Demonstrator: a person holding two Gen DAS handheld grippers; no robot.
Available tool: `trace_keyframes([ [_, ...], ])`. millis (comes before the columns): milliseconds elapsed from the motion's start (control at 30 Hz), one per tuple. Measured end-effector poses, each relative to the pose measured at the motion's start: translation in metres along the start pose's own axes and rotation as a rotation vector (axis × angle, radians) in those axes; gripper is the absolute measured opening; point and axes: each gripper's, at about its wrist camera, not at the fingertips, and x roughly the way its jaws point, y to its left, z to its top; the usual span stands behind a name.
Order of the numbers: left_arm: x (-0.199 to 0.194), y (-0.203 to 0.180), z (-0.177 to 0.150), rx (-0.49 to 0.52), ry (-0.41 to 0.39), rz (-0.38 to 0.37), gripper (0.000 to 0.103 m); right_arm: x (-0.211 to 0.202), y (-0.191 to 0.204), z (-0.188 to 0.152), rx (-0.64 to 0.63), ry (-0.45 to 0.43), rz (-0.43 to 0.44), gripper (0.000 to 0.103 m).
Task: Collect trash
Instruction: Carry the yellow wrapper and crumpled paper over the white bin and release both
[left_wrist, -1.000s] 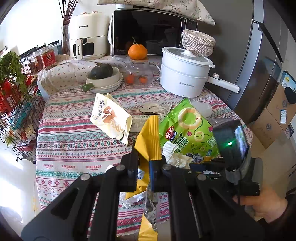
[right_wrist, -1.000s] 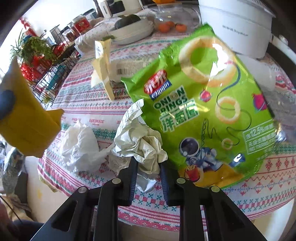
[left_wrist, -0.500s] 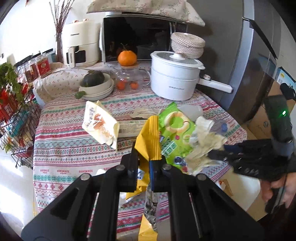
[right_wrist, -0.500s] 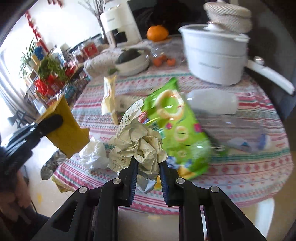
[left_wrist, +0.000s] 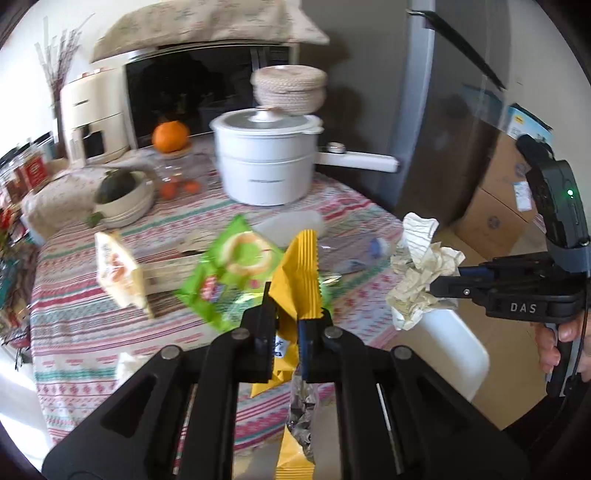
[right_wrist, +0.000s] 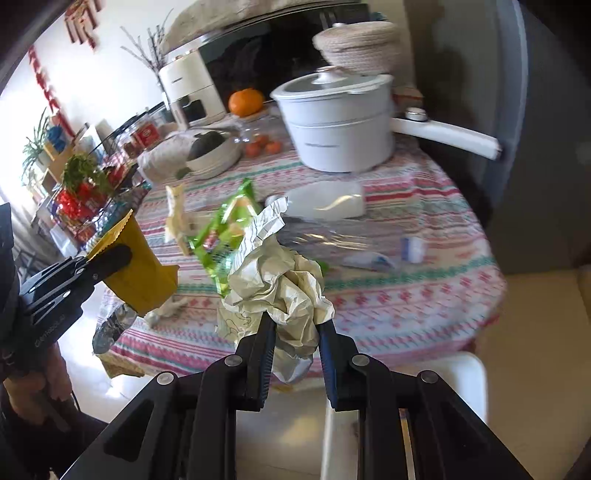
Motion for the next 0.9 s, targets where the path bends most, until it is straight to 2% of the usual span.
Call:
trace_keyframes([
  [133, 0.009, -0.032, 0.001, 0.041, 0.008, -0.041, 0.011, -0.010, -0.026, -0.012, 0.024, 0.014, -0.033, 0.024],
  [267, 0.024, -0.066, -0.006, 0.082, 0.049, -0.099, 0.011, -0.016, -0.054, -0.027, 0.052, 0.041, -0.073, 0.024],
  [633, 0.065, -0.146, -0.040, 0.200, 0.146, -0.241, 0.011, -0.016, -0.115, -0.071, 0.130, 0.164, -0.156, 0.024],
  [900, 0.104, -0.177, -0.074, 0.217, 0.215, -0.270, 0.011, -0.001, -0.148, -0.095, 0.167, 0.284, -0.206, 0.025],
])
